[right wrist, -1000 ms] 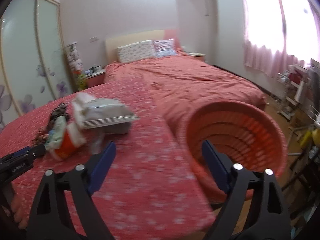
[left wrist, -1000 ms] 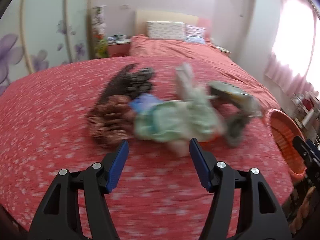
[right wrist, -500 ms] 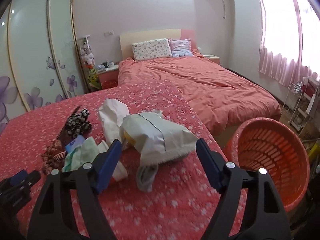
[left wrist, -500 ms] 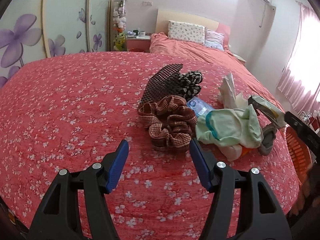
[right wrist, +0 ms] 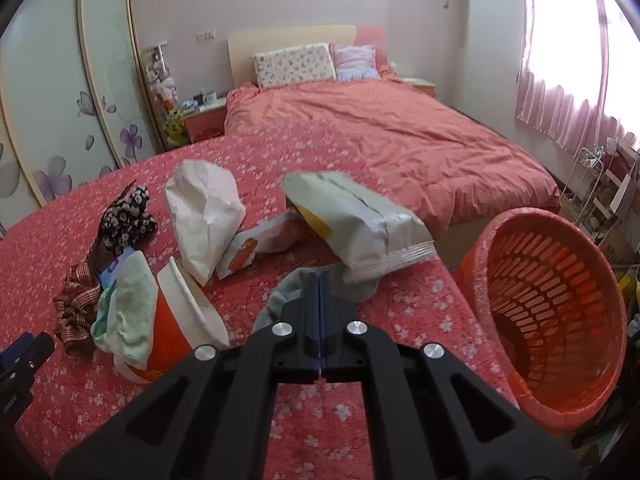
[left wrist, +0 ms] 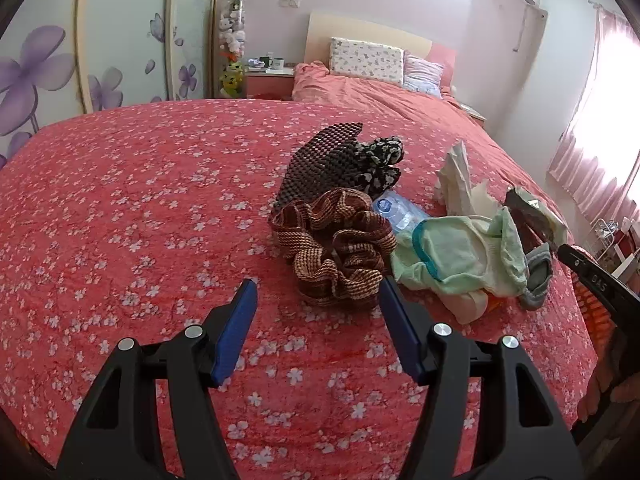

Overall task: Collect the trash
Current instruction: 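Grasp the white-and-grey snack bag with the right tool and lift it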

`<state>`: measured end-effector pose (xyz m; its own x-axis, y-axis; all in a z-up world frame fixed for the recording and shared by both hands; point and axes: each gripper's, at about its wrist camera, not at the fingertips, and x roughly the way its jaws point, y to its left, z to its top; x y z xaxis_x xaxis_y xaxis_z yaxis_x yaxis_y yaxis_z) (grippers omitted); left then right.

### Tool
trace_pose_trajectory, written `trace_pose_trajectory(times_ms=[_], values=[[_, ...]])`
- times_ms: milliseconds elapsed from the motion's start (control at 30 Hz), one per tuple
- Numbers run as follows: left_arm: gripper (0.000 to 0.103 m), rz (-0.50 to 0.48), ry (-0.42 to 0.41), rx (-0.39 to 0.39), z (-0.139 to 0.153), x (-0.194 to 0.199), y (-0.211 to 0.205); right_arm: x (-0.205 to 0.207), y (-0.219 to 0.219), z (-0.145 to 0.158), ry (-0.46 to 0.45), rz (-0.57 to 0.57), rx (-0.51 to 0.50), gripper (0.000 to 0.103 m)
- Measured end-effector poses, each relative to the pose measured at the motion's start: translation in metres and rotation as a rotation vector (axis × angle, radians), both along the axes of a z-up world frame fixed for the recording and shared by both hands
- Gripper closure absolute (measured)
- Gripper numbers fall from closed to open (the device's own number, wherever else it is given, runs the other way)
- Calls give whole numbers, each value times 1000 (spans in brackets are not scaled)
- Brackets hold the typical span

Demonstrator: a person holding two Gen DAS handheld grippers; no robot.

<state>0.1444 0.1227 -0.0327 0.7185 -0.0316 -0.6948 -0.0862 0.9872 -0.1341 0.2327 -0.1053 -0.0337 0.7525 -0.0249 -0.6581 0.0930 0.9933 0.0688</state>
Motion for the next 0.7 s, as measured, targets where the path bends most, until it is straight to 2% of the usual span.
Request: trace_pose_trajectory(times_ms=[167,233,267,300,333,367,567,700], values=[[40,-4,0,-8,2,7,-2,-12,-10,10,-48,24,53,102],[40,-5,-4,-8,3,7,-3,-18,-17,15,-70,19,59,99],[40,-7,-6,-6,3,7,-4,-20,-19,16,-77,14,61,89],[40,-8,-6,-5,3,7,-5,-22,-24,20,-92,-5,61,60],[40,-11,-6,-3,4,8,-6,-23,-27,22,-104,-18,57,48],[40,-13,-6,-1,3,8,-7,-23,-31,23,-114,-32,50,40],[40,-30,-5,9,3,12,-15,16,-46,14,-36,-63,63,40],[40,-39,-6,21,3,15,-21,55,-39,-4,37,-37,11,34]])
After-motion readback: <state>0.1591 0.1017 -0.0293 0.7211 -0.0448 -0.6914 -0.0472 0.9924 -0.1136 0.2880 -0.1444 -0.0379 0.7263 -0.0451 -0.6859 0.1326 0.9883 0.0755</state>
